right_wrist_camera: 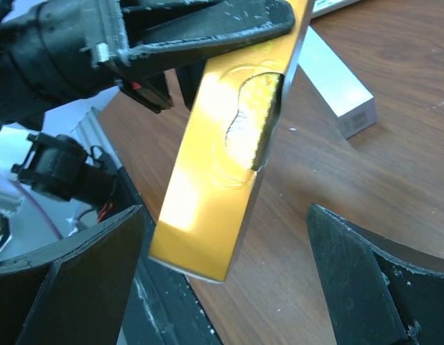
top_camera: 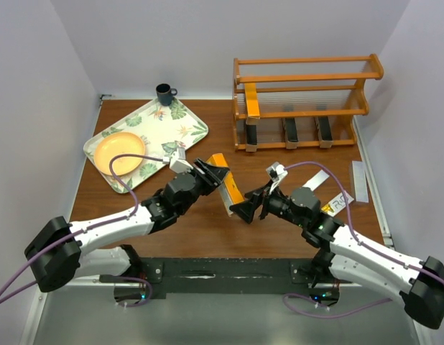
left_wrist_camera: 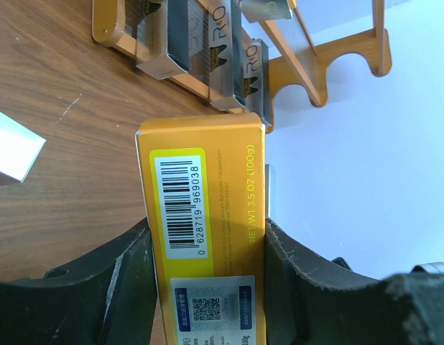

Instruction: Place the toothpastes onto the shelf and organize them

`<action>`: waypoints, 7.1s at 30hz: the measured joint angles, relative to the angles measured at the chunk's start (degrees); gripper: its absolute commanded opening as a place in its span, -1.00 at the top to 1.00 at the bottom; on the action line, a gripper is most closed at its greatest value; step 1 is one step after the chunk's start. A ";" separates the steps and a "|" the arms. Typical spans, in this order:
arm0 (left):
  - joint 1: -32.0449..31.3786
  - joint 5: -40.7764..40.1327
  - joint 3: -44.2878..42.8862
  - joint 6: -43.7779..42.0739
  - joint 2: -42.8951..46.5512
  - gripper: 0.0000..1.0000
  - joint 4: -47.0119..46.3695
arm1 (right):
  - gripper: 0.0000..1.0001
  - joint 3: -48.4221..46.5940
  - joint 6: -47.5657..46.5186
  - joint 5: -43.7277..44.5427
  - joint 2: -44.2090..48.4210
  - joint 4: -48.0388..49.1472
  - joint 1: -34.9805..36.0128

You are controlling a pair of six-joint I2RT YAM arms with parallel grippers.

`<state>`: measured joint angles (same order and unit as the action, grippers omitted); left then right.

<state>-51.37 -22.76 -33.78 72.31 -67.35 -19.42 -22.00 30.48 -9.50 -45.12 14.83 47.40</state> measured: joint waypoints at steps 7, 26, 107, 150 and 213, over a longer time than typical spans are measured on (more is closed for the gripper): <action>0.00 -0.17 1.46 1.70 0.61 0.21 -2.19 | -0.81 0.00 -0.04 5.57 -2.60 2.21 2.91; 0.00 -1.55 2.21 6.75 0.61 0.19 -2.78 | -0.24 -2.29 -3.50 19.12 -9.05 4.11 12.35; 18.75 -10.73 -15.80 -56.76 12.57 -1.00 37.92 | 0.78 -53.88 -30.34 22.34 -50.69 -15.10 -34.73; 19.87 -6.49 -15.80 -56.94 16.87 -0.99 37.94 | -0.97 -44.39 -22.77 25.55 -33.97 -15.65 -35.80; 20.20 6.60 -11.93 -58.51 26.84 -0.99 34.40 | 0.34 -6.16 9.05 22.73 -16.81 -36.11 -62.58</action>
<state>-31.18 -16.16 -45.71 13.80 -40.51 14.98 -28.16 39.53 13.23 -61.93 -21.28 -15.18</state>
